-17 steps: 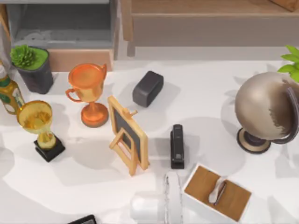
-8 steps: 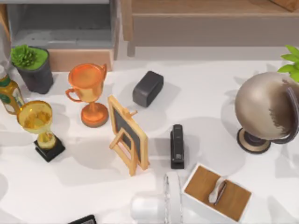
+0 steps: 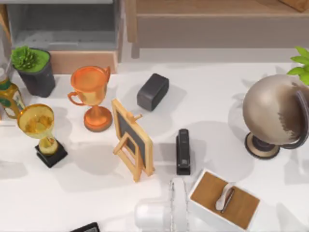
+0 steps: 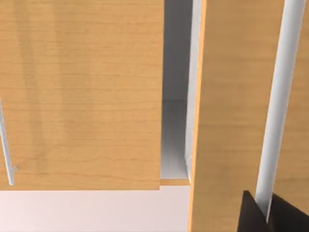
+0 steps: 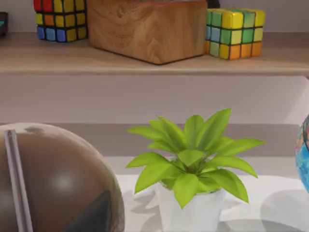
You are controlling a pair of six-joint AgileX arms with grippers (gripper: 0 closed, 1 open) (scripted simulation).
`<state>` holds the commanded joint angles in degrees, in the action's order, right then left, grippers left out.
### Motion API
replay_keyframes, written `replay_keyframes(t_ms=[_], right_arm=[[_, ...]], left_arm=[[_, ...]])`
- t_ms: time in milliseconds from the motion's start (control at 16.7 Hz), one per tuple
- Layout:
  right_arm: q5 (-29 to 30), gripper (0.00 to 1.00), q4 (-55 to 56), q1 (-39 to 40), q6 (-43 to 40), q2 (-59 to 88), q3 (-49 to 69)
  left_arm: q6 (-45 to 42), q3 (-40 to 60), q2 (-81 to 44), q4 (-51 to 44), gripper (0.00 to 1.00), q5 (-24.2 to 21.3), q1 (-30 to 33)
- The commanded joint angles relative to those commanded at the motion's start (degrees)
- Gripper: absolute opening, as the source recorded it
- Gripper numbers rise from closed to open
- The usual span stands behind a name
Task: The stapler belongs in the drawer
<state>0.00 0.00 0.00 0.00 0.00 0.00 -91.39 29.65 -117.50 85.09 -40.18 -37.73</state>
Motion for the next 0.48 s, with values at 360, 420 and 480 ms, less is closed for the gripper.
replay_keyframes(t_ms=[360, 420, 480], right_arm=[[0.0, 1.0, 0.0, 0.0, 0.0, 0.0, 0.0], [0.0, 1.0, 0.0, 0.0, 0.0, 0.0, 0.0], [0.0, 1.0, 0.0, 0.0, 0.0, 0.0, 0.0]], left_arm=[[0.0, -1.8, 0.9, 1.2, 0.08, -1.3, -1.3], [0.0, -1.8, 0.9, 1.2, 0.15, -1.3, -1.3], [0.0, -1.8, 0.9, 1.2, 0.23, -1.3, -1.3]])
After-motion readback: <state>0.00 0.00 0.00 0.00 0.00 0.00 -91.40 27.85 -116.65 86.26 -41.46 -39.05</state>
